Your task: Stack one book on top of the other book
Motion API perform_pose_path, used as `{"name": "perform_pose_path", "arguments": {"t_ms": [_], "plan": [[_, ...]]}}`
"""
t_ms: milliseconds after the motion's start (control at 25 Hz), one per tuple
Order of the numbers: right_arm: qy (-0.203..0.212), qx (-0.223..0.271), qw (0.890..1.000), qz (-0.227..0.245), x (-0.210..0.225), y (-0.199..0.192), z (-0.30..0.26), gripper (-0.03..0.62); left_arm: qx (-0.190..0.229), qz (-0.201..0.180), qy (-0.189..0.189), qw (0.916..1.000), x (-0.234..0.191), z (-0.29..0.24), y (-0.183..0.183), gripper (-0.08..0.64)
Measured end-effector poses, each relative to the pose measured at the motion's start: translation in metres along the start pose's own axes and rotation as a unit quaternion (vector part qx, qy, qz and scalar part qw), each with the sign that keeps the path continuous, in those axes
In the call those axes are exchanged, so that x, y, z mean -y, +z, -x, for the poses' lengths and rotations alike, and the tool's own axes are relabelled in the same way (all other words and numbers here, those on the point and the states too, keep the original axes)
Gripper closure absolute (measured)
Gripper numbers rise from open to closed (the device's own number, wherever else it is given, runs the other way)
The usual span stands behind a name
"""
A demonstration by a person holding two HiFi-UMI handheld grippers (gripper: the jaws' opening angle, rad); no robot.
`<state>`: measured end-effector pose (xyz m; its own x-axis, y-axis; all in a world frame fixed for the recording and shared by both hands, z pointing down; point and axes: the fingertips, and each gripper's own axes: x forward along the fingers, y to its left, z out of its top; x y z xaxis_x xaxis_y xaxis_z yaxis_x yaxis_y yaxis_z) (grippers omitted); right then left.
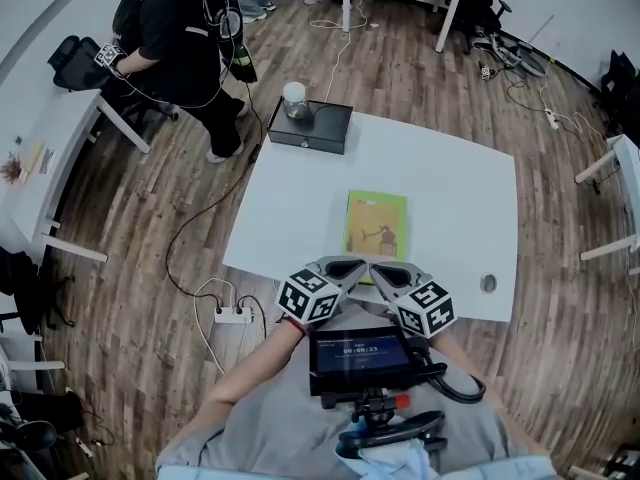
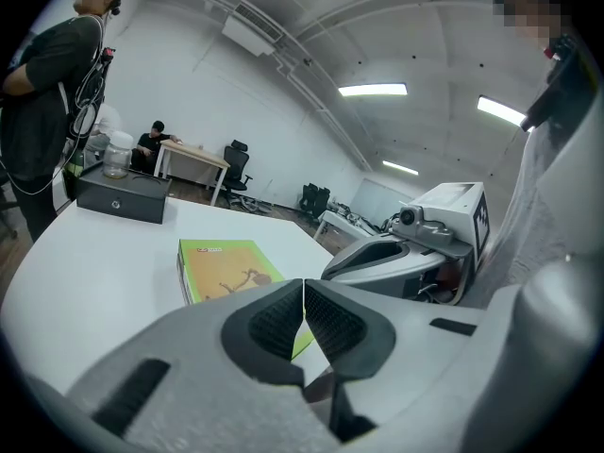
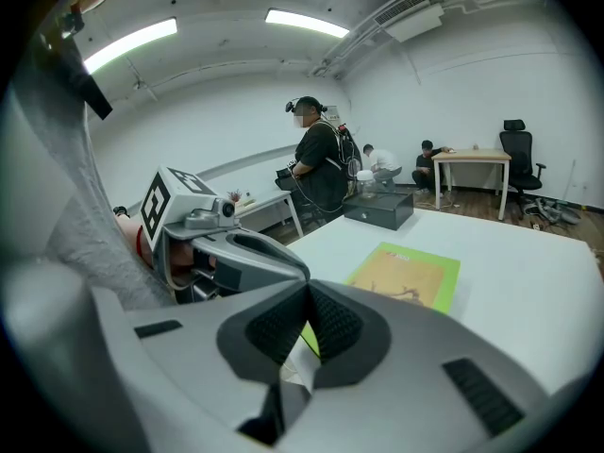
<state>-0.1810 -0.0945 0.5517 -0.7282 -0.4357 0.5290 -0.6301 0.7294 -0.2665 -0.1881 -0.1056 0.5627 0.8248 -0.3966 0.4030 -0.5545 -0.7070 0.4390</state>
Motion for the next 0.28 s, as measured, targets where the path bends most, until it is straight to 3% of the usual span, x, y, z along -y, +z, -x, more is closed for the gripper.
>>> {"name": "perform_pose_path", "arguments": {"t_ms": [280], "plan": [[-0.002, 0.0, 1.0, 0.0, 0.0005, -0.0019, -0.0003, 0.565, 0.004, 0.004, 0.0, 1.0, -0.0024, -0.0014, 0.0001, 0.541]]}}
